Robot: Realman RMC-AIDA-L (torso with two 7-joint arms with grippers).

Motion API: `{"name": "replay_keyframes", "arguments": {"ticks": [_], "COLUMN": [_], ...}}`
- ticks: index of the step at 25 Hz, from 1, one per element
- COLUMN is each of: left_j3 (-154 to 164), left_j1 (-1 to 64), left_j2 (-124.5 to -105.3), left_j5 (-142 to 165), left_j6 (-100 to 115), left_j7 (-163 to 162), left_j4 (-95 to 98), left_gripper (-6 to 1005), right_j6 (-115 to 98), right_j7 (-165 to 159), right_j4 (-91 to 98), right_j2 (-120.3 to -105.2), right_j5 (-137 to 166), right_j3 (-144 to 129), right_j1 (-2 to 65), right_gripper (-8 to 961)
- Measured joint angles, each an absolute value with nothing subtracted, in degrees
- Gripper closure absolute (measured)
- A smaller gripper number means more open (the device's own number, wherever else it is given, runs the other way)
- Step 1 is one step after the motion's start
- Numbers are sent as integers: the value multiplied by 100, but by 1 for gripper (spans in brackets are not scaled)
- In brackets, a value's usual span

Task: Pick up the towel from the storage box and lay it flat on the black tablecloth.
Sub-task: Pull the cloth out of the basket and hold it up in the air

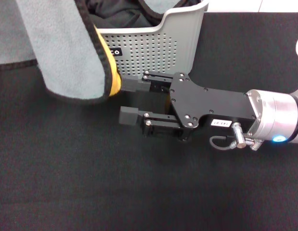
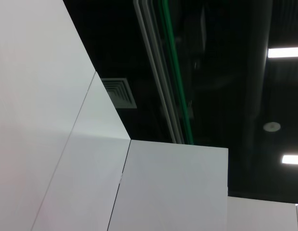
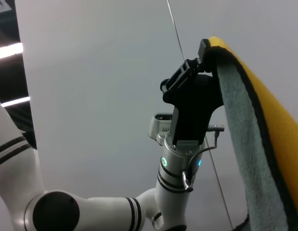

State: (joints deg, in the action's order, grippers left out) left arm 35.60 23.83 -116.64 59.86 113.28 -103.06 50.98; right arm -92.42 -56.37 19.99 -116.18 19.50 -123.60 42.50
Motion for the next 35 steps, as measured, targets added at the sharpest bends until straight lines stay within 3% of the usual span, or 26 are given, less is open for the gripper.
{"name": "replay_keyframes", "arguments": {"ticks": [22, 35], "left_j3": [3684, 3682], "left_j1": [2554, 2555], "left_j2": [-11766, -11794], "left_j5": [5940, 5975], "left_j6": [11338, 11338], "left_j7": [-10248, -10248], "left_j4": [5088, 5089], "left_gripper": [992, 991], "right_j6": [-8410, -8387], "right_j7": [-5885, -5743], "right_j4": [2200, 2220], "right_j2": [-11619, -11618], "right_j5": [1917, 1875], "right_j3": [-12488, -12439], "right_j1": [4329, 4257], "right_gripper": [348, 700]}}
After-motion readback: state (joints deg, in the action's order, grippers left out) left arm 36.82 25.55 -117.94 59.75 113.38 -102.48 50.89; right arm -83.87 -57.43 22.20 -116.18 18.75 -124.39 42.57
